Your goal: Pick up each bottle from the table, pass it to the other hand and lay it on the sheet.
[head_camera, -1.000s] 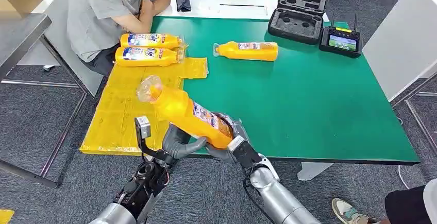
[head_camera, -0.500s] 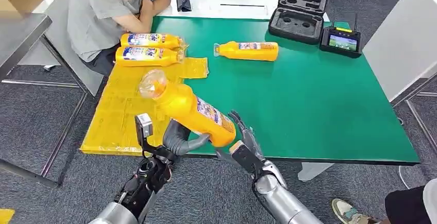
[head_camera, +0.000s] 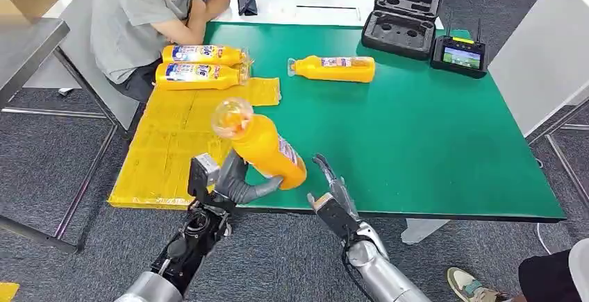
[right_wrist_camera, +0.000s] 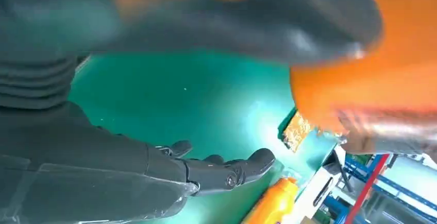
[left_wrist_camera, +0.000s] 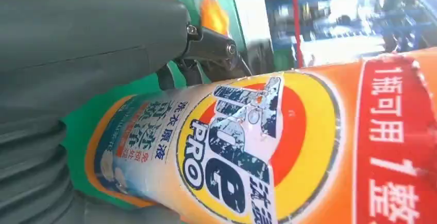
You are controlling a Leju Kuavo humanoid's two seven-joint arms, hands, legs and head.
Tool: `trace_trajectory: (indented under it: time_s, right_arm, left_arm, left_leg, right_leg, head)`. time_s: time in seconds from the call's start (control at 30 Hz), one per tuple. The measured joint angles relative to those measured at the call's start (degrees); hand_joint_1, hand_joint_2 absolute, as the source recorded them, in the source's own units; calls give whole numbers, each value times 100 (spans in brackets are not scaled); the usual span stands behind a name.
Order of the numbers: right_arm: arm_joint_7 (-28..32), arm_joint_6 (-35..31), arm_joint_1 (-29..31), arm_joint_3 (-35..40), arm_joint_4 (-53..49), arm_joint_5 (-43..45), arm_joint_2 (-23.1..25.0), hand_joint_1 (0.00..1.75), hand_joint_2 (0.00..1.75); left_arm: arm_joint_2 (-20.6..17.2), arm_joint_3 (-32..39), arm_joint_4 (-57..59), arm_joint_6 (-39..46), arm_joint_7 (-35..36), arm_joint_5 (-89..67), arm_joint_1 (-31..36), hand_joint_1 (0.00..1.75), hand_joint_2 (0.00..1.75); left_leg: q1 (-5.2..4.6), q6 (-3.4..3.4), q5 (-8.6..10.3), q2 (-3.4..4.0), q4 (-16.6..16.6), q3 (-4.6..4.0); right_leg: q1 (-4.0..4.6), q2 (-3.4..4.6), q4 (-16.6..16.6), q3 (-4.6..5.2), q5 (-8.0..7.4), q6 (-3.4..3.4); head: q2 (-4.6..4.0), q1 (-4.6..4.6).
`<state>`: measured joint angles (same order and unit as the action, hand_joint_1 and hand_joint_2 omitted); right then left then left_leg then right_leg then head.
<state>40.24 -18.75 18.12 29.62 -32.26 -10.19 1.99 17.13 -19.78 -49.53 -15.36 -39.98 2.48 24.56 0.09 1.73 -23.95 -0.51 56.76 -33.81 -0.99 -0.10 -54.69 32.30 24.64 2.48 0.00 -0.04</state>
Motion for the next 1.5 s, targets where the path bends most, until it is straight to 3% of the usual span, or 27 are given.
trace_trajectory:
  time_s: [0.43,0.5,0.57,0.73,0.8,0.93,1.03,1.37,1.43,1.5]
  right_arm:
    - [0,-4,-54,-2,-2,7,-4,0,0]
    - [0,-4,-54,-4,-2,9,-4,0,0]
    - [0,-11,-82,-18,-48,26,-4,0,0]
    - [0,-35,-193,-92,-212,35,-24,0,0]
    - [0,-37,-253,-118,-278,42,-33,0,0]
    - [0,-15,-315,-131,-376,39,-31,0,0]
    - [0,11,-316,-133,-402,33,-31,0,0]
    - [0,11,-319,-133,-413,31,-24,0,0]
    - [2,31,-318,-136,-415,31,-2,0,0]
    - [0,129,-317,-136,-444,31,50,0,0]
  left_arm:
    - [-190,2,-11,354,0,-261,68,175,175]
    - [-214,0,-9,691,0,-509,86,175,175]
    - [-316,-42,99,1778,-2,-1244,181,175,175]
    - [-660,-98,831,3314,9,-2262,563,175,175]
    - [-793,-112,1072,3985,230,-2687,706,175,175]
    - [-1018,-354,1538,5072,1480,-4056,1061,175,175]
    - [-1143,-529,1738,5153,2103,-4642,1237,175,175]
    - [-1187,-599,1819,5173,2258,-4771,1302,173,175]
    - [-1268,-739,1952,5190,2755,-5202,1400,173,175]
    - [-1473,-929,2179,5031,4017,-6435,1584,175,175]
  left_leg:
    - [0,0,0,0,0,0]
    - [0,0,0,0,0,0]
    - [1,0,0,1,0,1]
    - [7,-6,5,1,0,3]
    - [7,-6,5,2,0,3]
    - [6,-6,5,-1,0,2]
    - [4,-6,5,0,0,1]
    - [4,-5,6,0,0,1]
    - [3,-5,6,0,0,1]
    - [6,-5,6,0,0,1]
  right_leg:
    - [-1,0,0,0,0,0]
    - [-1,0,0,0,0,0]
    - [1,0,0,0,0,0]
    - [6,1,-3,0,0,0]
    - [6,1,-3,1,0,0]
    - [4,0,-4,0,0,0]
    - [2,1,-3,-1,0,0]
    - [1,0,-3,-1,0,0]
    - [1,0,-3,-1,0,0]
    - [4,0,-4,0,0,0]
  head:
    - [0,0]
    - [0,2]
    - [0,2]
    - [0,2]
    - [0,0]
    - [0,2]
    - [0,2]
    - [0,2]
    - [0,2]
    - [0,0]
